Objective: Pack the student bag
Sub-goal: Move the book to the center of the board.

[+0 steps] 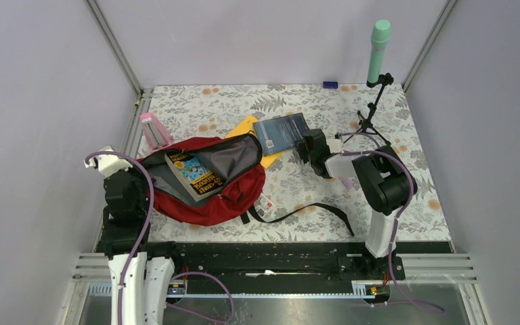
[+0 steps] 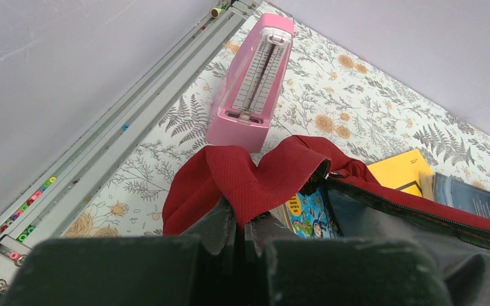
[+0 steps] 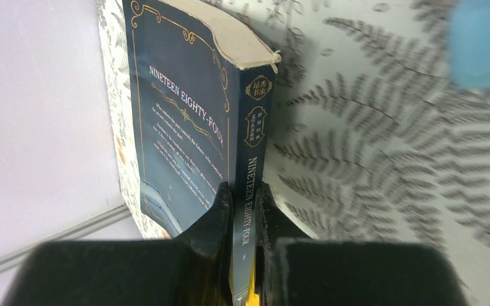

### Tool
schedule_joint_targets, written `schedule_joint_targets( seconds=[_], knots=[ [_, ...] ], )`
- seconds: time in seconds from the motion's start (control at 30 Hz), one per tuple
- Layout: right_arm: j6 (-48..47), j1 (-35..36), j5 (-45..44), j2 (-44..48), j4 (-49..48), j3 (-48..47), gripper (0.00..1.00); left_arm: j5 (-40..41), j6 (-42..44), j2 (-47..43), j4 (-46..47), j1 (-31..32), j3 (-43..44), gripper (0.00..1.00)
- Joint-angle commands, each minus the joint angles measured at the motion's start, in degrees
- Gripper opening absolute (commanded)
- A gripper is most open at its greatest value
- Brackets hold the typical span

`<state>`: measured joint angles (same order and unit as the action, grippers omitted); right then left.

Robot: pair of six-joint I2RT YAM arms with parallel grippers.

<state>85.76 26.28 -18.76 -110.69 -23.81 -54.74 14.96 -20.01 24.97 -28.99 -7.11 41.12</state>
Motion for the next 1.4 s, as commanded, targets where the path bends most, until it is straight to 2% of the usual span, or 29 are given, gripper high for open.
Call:
schedule_joint_targets(
  seconds=[0.0,0.17,0.23,0.33,0.43,0.7,0.9,1.2,1.37],
  knots=[
    [-2.4,1.3,1.2,6.0,-3.0,6.5,0.0,-0.3,-0.8,-1.4,7.1,-0.5,2.0,0.0],
    [-2.0,2.0,2.0,6.6,-3.7,8.2,0.0,-0.3,-0.9,-1.6,7.1,-0.5,2.0,0.0],
    [-1.5,2.5,2.1,6.2,-4.1,8.1,0.07,-0.4,-0.8,-1.7,7.1,-0.5,1.9,0.0],
    [-0.5,3.4,1.6,5.8,-4.2,8.0,0.27,-0.3,-0.8,-1.8,7.1,-0.5,1.9,0.0],
    [0.9,4.6,0.6,5.4,-4.3,8.1,0.38,-0.1,-0.8,-1.8,7.2,-0.5,1.9,0.0],
    [7.2,8.0,-2.5,3.5,-4.2,8.6,0.52,0.3,-0.7,-2.1,7.1,-0.5,1.9,0.0],
    [10.7,10.4,-6.6,1.4,-3.1,7.6,0.56,0.6,-0.6,-2.2,7.1,-0.5,1.9,0.0],
    [15.4,11.0,-12.0,-0.9,-0.6,6.8,0.55,0.7,-0.6,-2.4,7.1,-0.5,1.9,0.0],
    [15.0,11.8,-14.3,-0.8,1.7,5.6,0.54,0.8,-0.6,-2.5,7.0,-0.5,1.9,0.0]
  ],
)
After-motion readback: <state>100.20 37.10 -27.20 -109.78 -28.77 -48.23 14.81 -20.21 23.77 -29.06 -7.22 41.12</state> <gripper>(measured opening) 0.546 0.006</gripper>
